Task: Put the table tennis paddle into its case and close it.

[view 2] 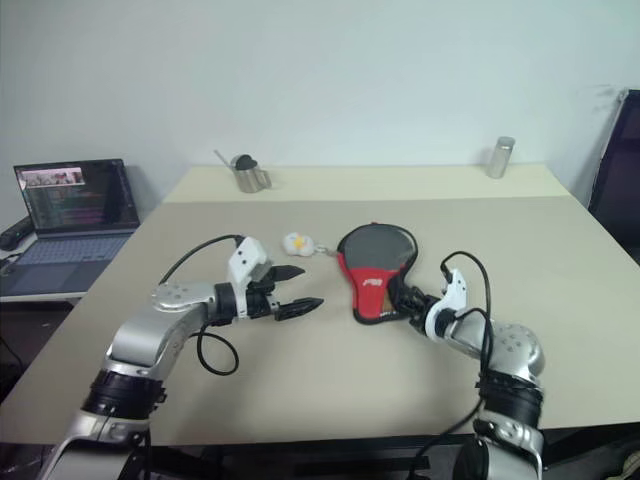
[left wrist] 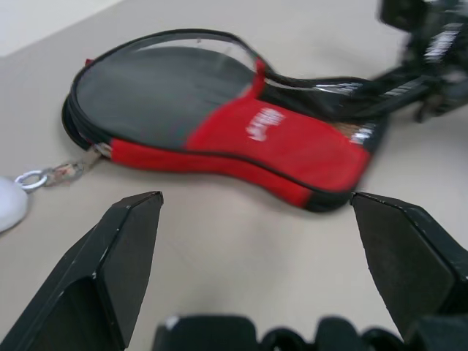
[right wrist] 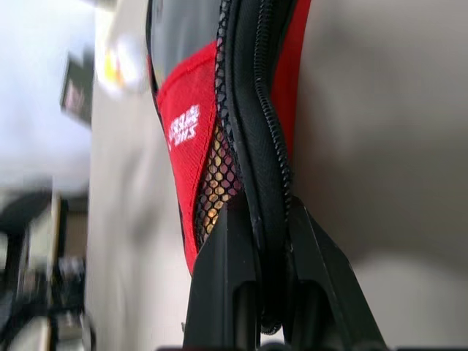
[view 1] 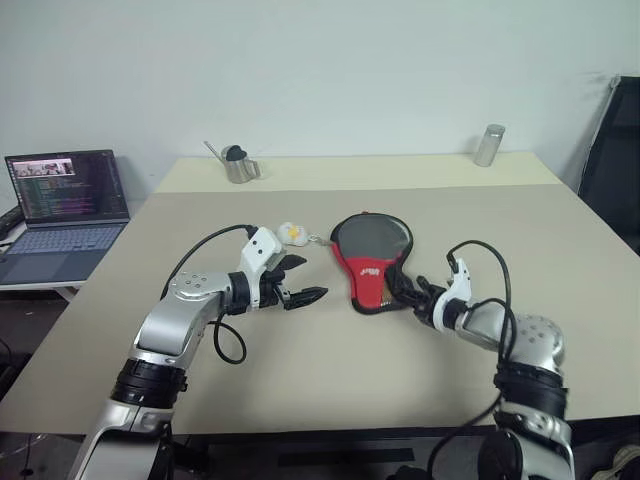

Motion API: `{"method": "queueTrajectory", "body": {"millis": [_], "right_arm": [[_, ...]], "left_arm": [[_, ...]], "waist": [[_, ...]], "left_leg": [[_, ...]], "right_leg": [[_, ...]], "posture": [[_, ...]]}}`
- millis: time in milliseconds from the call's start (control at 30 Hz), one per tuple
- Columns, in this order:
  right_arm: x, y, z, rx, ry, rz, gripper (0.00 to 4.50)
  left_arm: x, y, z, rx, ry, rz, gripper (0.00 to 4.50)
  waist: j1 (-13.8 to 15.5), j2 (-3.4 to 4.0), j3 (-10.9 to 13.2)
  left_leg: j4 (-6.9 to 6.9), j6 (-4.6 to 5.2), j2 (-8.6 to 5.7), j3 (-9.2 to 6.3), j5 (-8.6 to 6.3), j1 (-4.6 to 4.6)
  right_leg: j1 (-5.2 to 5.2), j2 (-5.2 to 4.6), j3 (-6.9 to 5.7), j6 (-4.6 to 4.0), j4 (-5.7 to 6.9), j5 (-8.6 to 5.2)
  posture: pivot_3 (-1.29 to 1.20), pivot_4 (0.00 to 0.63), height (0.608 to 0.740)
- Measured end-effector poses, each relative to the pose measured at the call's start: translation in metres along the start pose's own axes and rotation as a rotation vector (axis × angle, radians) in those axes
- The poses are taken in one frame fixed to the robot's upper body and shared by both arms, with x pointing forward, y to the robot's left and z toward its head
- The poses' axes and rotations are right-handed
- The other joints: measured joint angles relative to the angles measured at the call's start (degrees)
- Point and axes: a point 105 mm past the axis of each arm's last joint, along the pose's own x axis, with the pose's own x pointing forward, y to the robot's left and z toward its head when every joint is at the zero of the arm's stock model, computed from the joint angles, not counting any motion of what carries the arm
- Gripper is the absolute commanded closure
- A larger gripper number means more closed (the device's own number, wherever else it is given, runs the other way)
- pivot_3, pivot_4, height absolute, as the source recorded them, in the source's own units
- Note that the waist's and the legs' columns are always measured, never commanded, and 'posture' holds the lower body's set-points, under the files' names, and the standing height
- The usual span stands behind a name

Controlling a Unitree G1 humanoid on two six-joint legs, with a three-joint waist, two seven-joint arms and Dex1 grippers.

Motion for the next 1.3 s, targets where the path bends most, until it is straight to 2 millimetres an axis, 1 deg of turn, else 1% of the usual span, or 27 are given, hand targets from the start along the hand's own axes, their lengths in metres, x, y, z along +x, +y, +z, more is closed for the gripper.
{"method": "queueTrajectory", "body": {"millis": [33,167,233,333,467,600,733,900,1133,1233,1300], "right_arm": [[-0.006,-0.001,-0.007,-0.008,0.019,0.006,4.48],[-0.026,-0.006,-0.025,-0.025,0.028,0.012,4.48],[-0.046,-0.013,-0.039,-0.034,0.030,0.014,4.48],[-0.067,-0.017,-0.056,-0.038,0.043,0.007,4.48],[-0.080,-0.018,-0.068,-0.006,0.055,-0.024,4.48],[-0.085,-0.011,-0.083,0.048,0.088,-0.034,4.48],[-0.084,-0.007,-0.086,0.073,0.107,-0.043,4.48],[-0.082,0.000,-0.096,0.089,0.138,-0.022,4.48],[-0.079,0.002,-0.102,0.079,0.169,-0.014,4.48],[-0.081,0.001,-0.097,0.031,0.182,-0.027,4.48],[-0.082,-0.001,-0.093,0.018,0.183,-0.035,3.81]], "left_arm": [[0.000,0.001,-0.001,0.002,0.002,-0.003,0.00],[0.010,-0.003,0.002,0.011,-0.010,-0.047,0.00],[0.018,-0.005,0.005,0.015,-0.022,-0.077,0.00],[0.026,-0.006,0.005,0.023,-0.022,-0.107,0.00],[0.034,-0.008,0.008,0.035,-0.034,-0.144,0.00],[0.041,-0.009,0.011,0.040,-0.047,-0.166,0.00],[0.043,-0.009,0.011,0.055,-0.047,-0.173,0.00],[0.043,-0.009,0.009,0.057,-0.038,-0.180,0.00],[0.040,-0.006,0.006,0.062,-0.019,-0.163,0.00],[0.038,-0.004,0.005,0.065,-0.012,-0.153,0.00],[0.037,-0.003,0.004,0.066,-0.008,-0.147,0.00]], "waist": [[0.01,0.00,0.00],[0.18,-0.01,-0.01],[0.56,0.01,-0.04],[0.73,0.00,-0.05],[0.68,-0.01,-0.05],[0.59,-0.03,-0.05],[0.01,-0.04,-0.05],[0.03,-0.06,-0.04],[0.06,-0.07,-0.04],[0.10,-0.07,-0.03],[0.16,-0.08,-0.03]], "left_leg": [[-0.08,-0.01,0.02,0.00,0.00,0.01],[-0.35,-0.03,0.05,-0.07,0.02,0.02],[-0.47,-0.05,0.10,-0.26,0.02,-0.01],[-0.47,-0.03,0.08,-0.20,-0.03,-0.04],[-0.45,0.00,0.10,-0.15,-0.04,0.00],[-0.43,0.03,0.19,-0.14,-0.06,0.02],[-0.38,0.19,0.21,-0.04,-0.15,0.08],[-0.38,0.19,0.31,-0.08,-0.15,0.06],[-0.36,0.19,0.33,-0.09,-0.15,0.06],[-0.34,0.19,0.32,-0.08,-0.15,0.06],[-0.33,0.19,0.33,-0.09,-0.15,0.06]], "right_leg": [[0.01,0.00,-0.03,0.00,-0.10,0.00],[0.05,0.00,-0.18,0.00,-0.37,0.00],[0.22,0.03,-0.41,0.00,-0.73,0.00],[0.25,0.01,-0.38,0.02,-0.86,-0.01],[0.28,0.00,-0.37,0.04,-0.83,-0.02],[0.32,0.07,-0.40,0.05,-0.80,-0.03],[0.35,0.14,-0.38,0.06,-0.79,-0.02],[0.36,0.28,-0.37,0.06,-0.81,-0.02],[0.35,0.31,-0.36,0.05,-0.81,-0.02],[0.36,0.31,-0.36,0.05,-0.81,-0.01],[0.37,0.31,-0.36,0.05,-0.81,-0.01]], "posture": [[0.00,0.150,0.740],[0.00,0.150,0.740],[0.00,0.150,0.740],[0.00,0.150,0.740],[0.00,0.150,0.740],[0.00,0.150,0.740],[0.00,0.150,0.740],[0.00,0.150,0.740],[0.00,0.150,0.740],[0.00,0.150,0.740],[0.00,0.150,0.740]]}}
